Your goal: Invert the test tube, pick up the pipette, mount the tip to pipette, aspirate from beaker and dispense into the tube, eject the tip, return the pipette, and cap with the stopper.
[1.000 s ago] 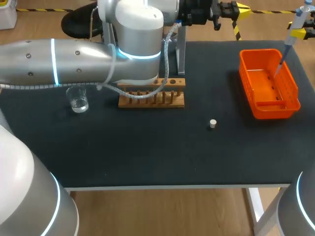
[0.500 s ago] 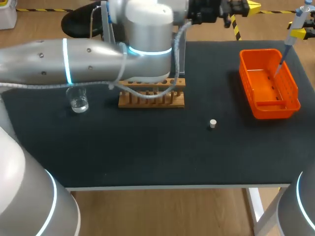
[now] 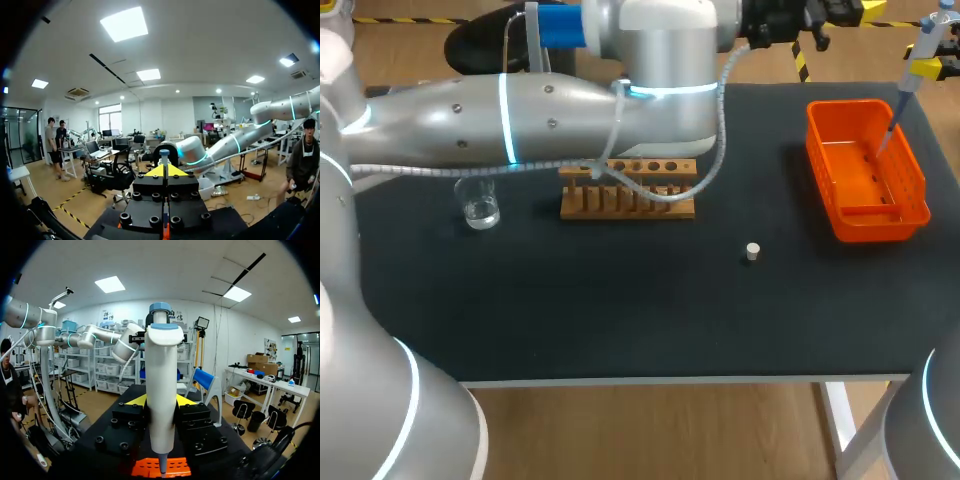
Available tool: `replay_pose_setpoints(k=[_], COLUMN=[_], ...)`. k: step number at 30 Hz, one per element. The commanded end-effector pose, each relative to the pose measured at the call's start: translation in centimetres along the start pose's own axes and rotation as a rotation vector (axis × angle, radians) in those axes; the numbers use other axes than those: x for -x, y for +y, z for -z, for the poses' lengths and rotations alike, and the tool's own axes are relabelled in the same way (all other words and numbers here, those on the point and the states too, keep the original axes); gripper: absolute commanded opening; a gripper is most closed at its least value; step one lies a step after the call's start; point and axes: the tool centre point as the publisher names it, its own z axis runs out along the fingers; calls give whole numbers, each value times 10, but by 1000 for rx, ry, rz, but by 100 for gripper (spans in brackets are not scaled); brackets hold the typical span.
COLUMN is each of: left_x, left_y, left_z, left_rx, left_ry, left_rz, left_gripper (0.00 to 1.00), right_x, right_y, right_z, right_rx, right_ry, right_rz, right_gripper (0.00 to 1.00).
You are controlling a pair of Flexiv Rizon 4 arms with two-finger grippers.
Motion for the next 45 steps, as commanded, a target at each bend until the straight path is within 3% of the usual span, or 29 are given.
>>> replay_pose_setpoints(k=[1,22,45], left_x=[7,17,7], left_y=[3,7,13], left_z=[-33,-59,-69], left_rx=[-9,1,11], left_ry=[-1,40,91], left_rz=[-13,-4,29], left_gripper=[0,0,0], right_x=[0,0,0], right_y=[1,1,1], right_z=[0,0,0], right_rx=[-4,-4,-4], right_ry=[-1,-1,-1], right_rz=[0,0,0], right_gripper=[0,0,0])
